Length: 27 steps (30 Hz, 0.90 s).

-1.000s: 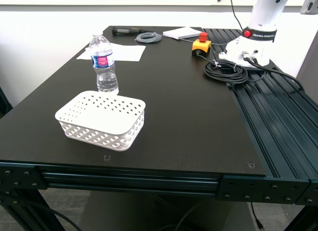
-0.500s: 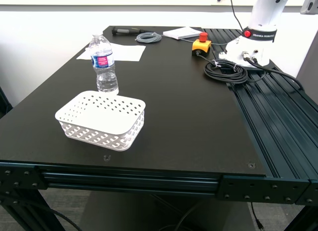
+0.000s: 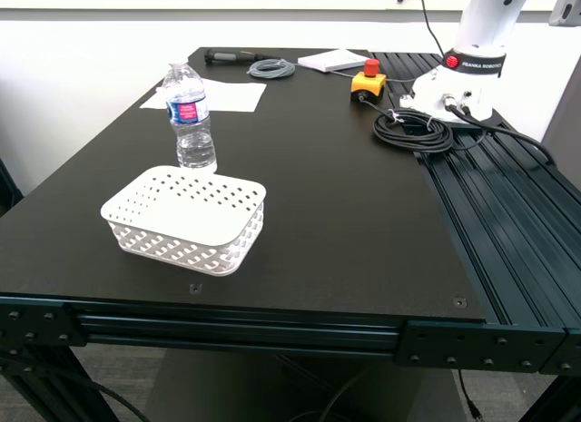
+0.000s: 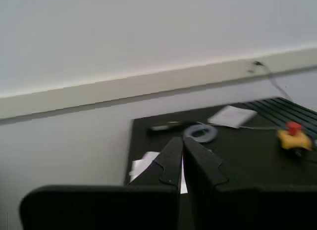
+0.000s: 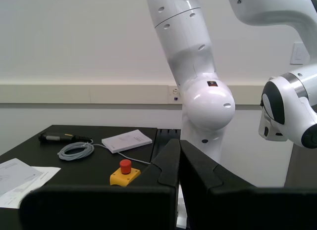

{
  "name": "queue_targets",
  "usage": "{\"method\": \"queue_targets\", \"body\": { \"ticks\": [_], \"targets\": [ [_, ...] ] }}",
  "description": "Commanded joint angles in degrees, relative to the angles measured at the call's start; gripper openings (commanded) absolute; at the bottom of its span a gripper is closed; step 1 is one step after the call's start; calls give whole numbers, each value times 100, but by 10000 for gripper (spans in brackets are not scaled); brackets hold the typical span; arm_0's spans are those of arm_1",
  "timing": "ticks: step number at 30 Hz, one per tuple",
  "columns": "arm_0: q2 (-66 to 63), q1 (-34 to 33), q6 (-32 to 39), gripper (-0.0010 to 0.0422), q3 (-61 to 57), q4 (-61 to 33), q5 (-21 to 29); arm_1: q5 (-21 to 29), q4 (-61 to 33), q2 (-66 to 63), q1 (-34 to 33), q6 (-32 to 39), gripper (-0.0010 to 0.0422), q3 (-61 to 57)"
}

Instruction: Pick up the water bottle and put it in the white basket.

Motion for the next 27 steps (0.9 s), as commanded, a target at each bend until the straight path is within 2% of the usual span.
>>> {"method": "queue_targets", "body": {
  "ticks": [1, 6, 9, 12, 18, 21, 27],
  "targets": [
    [-2, 4, 0, 1, 4, 15, 0, 750, -566, 487, 0, 691, 0, 490],
    [-2, 4, -2, 1, 4, 13, 0, 774, -2924, 1528, 7, 1360, 0, 1923],
    [-2, 4, 0, 1, 4, 15, 0, 957, -4122, 2142, 2, 1838, 0, 2680],
    [-2, 2, 0, 1, 4, 7, 0, 1276, -4986, 2673, -4, 1908, 0, 3353],
    [-2, 2, 0, 1, 4, 11, 0, 1475, -6535, 3403, -4, 1969, 18, 4872],
    [-2, 2, 0, 1, 4, 7, 0, 1847, -7287, 3827, -11, 1886, 70, 5718],
    [-2, 4, -2, 1, 4, 9, 0, 1862, -8561, 4599, -201, 1600, 223, 6708]
  ]
}}
